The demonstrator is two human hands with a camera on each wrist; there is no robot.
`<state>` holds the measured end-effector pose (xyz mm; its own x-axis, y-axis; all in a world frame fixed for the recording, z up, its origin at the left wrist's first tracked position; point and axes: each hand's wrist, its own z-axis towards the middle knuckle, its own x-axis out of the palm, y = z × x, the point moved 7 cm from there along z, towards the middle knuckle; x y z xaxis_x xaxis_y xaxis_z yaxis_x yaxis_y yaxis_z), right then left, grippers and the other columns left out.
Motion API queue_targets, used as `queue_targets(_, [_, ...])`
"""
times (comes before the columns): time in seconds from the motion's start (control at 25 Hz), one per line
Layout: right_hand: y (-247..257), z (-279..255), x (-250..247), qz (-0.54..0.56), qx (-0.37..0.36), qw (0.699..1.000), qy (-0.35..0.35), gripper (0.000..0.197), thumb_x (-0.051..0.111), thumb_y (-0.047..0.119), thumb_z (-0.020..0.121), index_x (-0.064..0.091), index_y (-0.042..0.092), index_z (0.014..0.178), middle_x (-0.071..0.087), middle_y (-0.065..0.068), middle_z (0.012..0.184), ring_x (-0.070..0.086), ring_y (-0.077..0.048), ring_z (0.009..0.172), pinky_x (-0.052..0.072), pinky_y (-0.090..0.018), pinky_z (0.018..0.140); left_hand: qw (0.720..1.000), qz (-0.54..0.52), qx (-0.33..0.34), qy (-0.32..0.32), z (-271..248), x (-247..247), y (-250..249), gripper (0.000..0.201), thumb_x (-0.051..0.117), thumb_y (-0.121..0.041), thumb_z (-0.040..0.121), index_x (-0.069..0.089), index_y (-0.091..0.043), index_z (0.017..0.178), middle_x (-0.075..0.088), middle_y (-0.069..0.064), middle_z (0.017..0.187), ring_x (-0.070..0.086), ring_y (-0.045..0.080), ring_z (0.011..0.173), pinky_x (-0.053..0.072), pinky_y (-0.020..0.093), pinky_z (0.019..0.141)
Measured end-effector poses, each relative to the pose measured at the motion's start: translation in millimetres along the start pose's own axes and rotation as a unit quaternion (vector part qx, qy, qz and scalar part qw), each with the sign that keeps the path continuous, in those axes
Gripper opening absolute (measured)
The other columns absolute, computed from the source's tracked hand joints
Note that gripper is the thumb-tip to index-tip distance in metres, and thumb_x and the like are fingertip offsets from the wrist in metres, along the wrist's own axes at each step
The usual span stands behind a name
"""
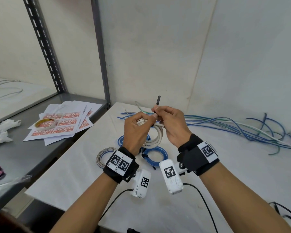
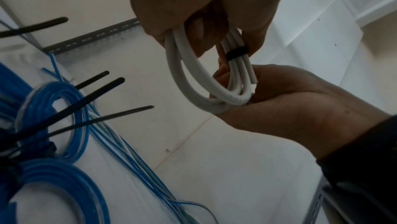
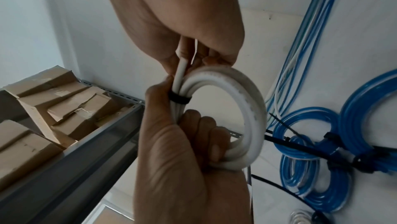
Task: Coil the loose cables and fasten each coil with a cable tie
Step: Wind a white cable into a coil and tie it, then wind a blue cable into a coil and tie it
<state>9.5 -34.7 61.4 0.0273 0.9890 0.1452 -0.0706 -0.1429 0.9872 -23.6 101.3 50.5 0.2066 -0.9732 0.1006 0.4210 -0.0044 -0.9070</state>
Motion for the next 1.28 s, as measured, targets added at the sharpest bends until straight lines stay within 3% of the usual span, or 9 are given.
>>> queue_targets(0.12, [2.9, -0.5, 0.8, -0.001, 0.01, 1.0, 0.002, 0.014, 0.067, 0.011, 0.096, 0.076, 0.009, 0.086, 0.069, -0.006, 0.082, 0.051, -0.015, 0.069, 0.045, -0.019, 0.058, 1.0, 0.002, 0.008, -0.001, 0.8, 1.7, 1.2, 0.024, 0.074, -0.017, 0.09, 0.069, 0.004, 0.079, 0.068, 0.025, 0.079, 0.063, 0.042, 0.075, 0.053, 0.047, 0.074])
queue_targets(0.32, [13.9, -1.2, -0.9, -0.058, -0.004, 0.995, 0.086, 0.017, 0.065, 0.021, 0.099, 0.076, 0.011, 0.09, 0.07, -0.002, 0.086, 0.053, -0.013, 0.066, 0.044, -0.023, 0.059, 0.984, 0.116, 0.088, 0.101, -10.6, -10.3, -12.3, 0.012, 0.07, -0.024, 0.095, 0.073, -0.014, 0.101, 0.075, -0.003, 0.094, 0.07, 0.011, 0.085, 0.055, 0.026, 0.078])
queue_targets(0.56, [-23.8, -20.5, 31.2, -0.262, 0.039, 0.939, 0.219, 0.006, 0.055, 0.001, 0.098, 0.058, 0.005, 0.1, 0.074, -0.014, 0.081, 0.062, -0.014, 0.056, 0.046, -0.018, 0.048, 0.838, 0.383, 0.19, 0.34, -45.5, -61.1, 18.7, 0.03, 0.058, -0.031, 0.098, 0.063, -0.024, 0.127, 0.07, -0.009, 0.118, 0.066, 0.008, 0.102, 0.054, 0.028, 0.085])
queue_targets(0.72, [-49.5, -23.2, 45.2, -0.394, 0.024, 0.882, 0.259, 0.019, 0.05, -0.005, 0.095, 0.06, 0.011, 0.093, 0.074, -0.018, 0.093, 0.066, -0.019, 0.069, 0.061, -0.03, 0.071, 0.72, 0.557, 0.198, 0.363, -64.3, -59.8, 52.4, 0.037, 0.063, -0.026, 0.095, 0.058, -0.03, 0.131, 0.071, -0.004, 0.115, 0.067, 0.026, 0.101, 0.056, 0.043, 0.075])
queue_targets(0.8, [-54.3, -22.1, 46.7, -0.441, 0.009, 0.855, 0.274, 0.021, 0.05, -0.007, 0.094, 0.063, 0.009, 0.092, 0.074, -0.017, 0.093, 0.067, -0.02, 0.072, 0.062, -0.037, 0.08, 0.698, 0.574, 0.132, 0.407, -67.3, -54.6, 69.0, 0.05, 0.067, -0.029, 0.093, 0.049, -0.03, 0.14, 0.069, -0.002, 0.12, 0.065, 0.026, 0.104, 0.054, 0.043, 0.081])
queue_targets(0.92, [-60.4, -26.1, 47.5, -0.521, 0.001, 0.796, 0.309, 0.021, 0.057, -0.009, 0.092, 0.071, 0.006, 0.098, 0.072, -0.009, 0.093, 0.07, -0.021, 0.082, 0.061, -0.035, 0.086, 0.711, 0.506, 0.08, 0.481, -76.4, -39.8, 78.4, 0.036, 0.067, -0.035, 0.093, 0.063, -0.018, 0.123, 0.065, 0.002, 0.108, 0.059, 0.021, 0.092, 0.05, 0.038, 0.081])
queue_targets(1.04, [-61.2, -29.4, 48.7, -0.573, -0.016, 0.755, 0.317, 0.02, 0.063, -0.005, 0.092, 0.074, 0.008, 0.103, 0.062, 0.006, 0.082, 0.071, -0.023, 0.093, 0.057, -0.03, 0.087, 0.755, 0.457, 0.07, 0.466, -64.3, -31.2, 66.4, 0.017, 0.063, -0.017, 0.093, 0.074, -0.013, 0.104, 0.066, 0.002, 0.102, 0.057, 0.011, 0.086, 0.04, 0.012, 0.074])
queue_targets(1.16, [-50.3, -28.1, 45.1, -0.564, -0.017, 0.757, 0.329, 0.014, 0.063, 0.003, 0.093, 0.07, 0.011, 0.102, 0.068, -0.002, 0.089, 0.073, -0.02, 0.078, 0.061, -0.033, 0.08, 0.823, 0.412, 0.057, 0.387, -31.8, -34.2, 44.6, 0.018, 0.063, -0.006, 0.087, 0.076, -0.017, 0.094, 0.072, -0.004, 0.093, 0.063, 0.008, 0.078, 0.047, 0.015, 0.071])
queue_targets(1.28, [-33.2, -10.4, 31.7, -0.527, -0.027, 0.801, 0.284, 0.009, 0.06, 0.015, 0.098, 0.067, 0.01, 0.1, 0.075, -0.01, 0.088, 0.073, -0.017, 0.062, 0.061, -0.029, 0.063, 0.866, 0.39, 0.051, 0.308, 4.4, -33.7, 24.2, 0.017, 0.064, -0.01, 0.088, 0.074, -0.024, 0.088, 0.071, -0.011, 0.08, 0.062, 0.005, 0.068, 0.047, 0.017, 0.065])
